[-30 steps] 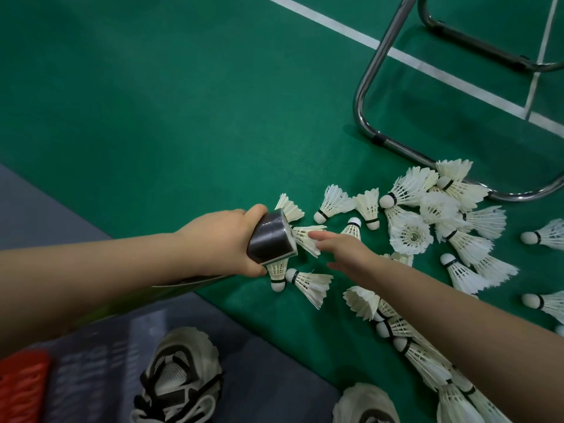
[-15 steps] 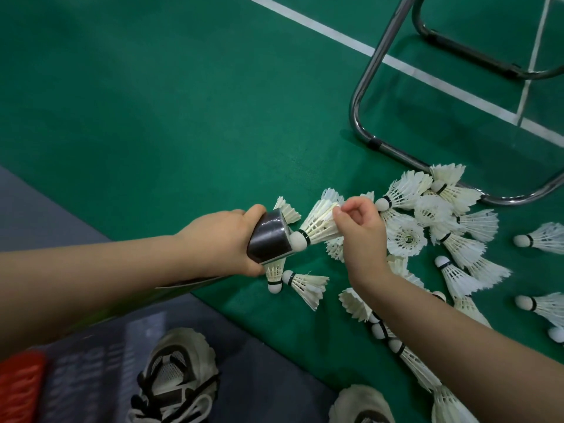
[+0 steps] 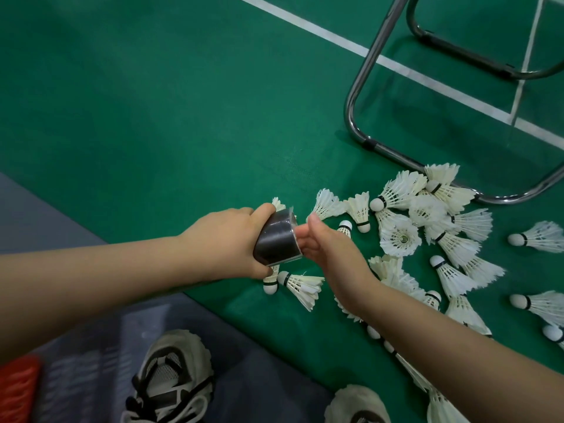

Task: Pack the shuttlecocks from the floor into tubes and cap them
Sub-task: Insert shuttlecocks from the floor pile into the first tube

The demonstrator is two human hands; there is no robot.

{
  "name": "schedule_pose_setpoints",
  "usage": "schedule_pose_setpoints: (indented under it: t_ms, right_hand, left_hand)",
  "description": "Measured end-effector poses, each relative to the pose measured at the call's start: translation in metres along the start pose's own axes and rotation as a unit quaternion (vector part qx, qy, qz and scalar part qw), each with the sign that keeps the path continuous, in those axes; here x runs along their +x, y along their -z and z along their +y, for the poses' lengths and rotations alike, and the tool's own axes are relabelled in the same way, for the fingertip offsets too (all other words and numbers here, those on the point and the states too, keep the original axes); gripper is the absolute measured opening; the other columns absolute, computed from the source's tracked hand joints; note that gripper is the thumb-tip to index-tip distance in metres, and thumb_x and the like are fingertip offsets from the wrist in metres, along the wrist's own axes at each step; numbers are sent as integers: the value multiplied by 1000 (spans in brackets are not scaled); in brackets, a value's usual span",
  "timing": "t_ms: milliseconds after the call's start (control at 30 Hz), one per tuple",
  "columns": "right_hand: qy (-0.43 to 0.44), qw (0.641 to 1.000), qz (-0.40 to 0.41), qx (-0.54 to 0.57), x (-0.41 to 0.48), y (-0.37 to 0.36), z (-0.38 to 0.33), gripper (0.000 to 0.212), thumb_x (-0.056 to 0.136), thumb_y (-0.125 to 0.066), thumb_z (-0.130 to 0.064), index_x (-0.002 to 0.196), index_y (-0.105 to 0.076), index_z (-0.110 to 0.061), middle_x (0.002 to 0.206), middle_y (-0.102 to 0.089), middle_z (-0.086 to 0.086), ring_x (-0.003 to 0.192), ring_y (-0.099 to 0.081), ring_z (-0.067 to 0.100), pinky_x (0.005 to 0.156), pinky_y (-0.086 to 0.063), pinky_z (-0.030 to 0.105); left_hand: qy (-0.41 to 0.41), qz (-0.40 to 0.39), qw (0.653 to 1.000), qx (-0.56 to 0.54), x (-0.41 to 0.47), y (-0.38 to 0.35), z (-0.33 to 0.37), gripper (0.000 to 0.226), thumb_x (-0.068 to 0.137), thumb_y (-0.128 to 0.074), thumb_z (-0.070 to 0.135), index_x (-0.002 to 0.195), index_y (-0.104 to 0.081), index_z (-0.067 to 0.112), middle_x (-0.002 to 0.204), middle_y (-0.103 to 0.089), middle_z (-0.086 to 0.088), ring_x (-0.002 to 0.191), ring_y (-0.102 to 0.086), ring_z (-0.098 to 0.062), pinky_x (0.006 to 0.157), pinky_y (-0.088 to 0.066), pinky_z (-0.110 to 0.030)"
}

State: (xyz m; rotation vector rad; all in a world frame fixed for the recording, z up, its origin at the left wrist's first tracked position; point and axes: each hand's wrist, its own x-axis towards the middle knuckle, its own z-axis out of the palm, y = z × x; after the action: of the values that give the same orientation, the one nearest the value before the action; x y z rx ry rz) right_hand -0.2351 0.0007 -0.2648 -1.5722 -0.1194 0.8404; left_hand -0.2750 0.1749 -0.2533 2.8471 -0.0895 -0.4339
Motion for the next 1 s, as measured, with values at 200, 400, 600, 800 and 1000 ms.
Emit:
schedule_pose_setpoints:
  t_ms: [200, 400, 600, 800, 1000]
  right_hand:
    - [-23, 992, -125, -6, -2, 10, -2, 57, 75, -58, -47, 106, -66, 0, 110, -65, 24, 103, -62, 28, 103, -41, 43]
    - [-106, 959, -256, -60, -2, 1, -5, 38, 81, -49, -43, 112, -61, -22, 111, -66, -5, 109, -59, 8, 103, -40, 26]
    - [-60, 997, 26, -39, 10, -15, -3, 33, 96, -42, -33, 92, -65, -9, 92, -68, 7, 83, -61, 17, 77, -46, 18]
    - [-71, 941, 47, -327, 59, 32, 12, 18, 92, -50, -22, 101, -65, -23, 112, -58, -5, 100, -51, 12, 81, -38, 27]
    - [-63, 907, -47, -415, 86, 17, 16, 37, 90, -48, -12, 115, -63, -36, 154, -25, 0, 111, -49, 11, 81, -45, 27]
  left_hand:
    - [-26, -5, 999, 28, -3, -1, 3, 75, 61, -65, 62, 119, -34, 26, 100, -57, 1, 91, -57, -23, 73, -49, -37]
    - [-46, -24, 998, 45, -8, -6, 11, 72, 64, -64, 60, 119, -35, 23, 98, -56, 1, 91, -56, -23, 71, -47, -35]
    - [11, -31, 999, 22, -5, -3, -4, 67, 64, -65, 59, 113, -35, 25, 94, -57, 1, 82, -56, -22, 65, -47, -32]
    - [69, -47, 997, 4, -8, -2, -29, 69, 65, -68, 57, 115, -34, 24, 92, -57, 1, 75, -55, -20, 61, -45, -30]
    - [90, -38, 994, -42, -2, 5, -45, 76, 65, -70, 58, 120, -32, 23, 99, -59, -1, 81, -57, -22, 70, -50, -36]
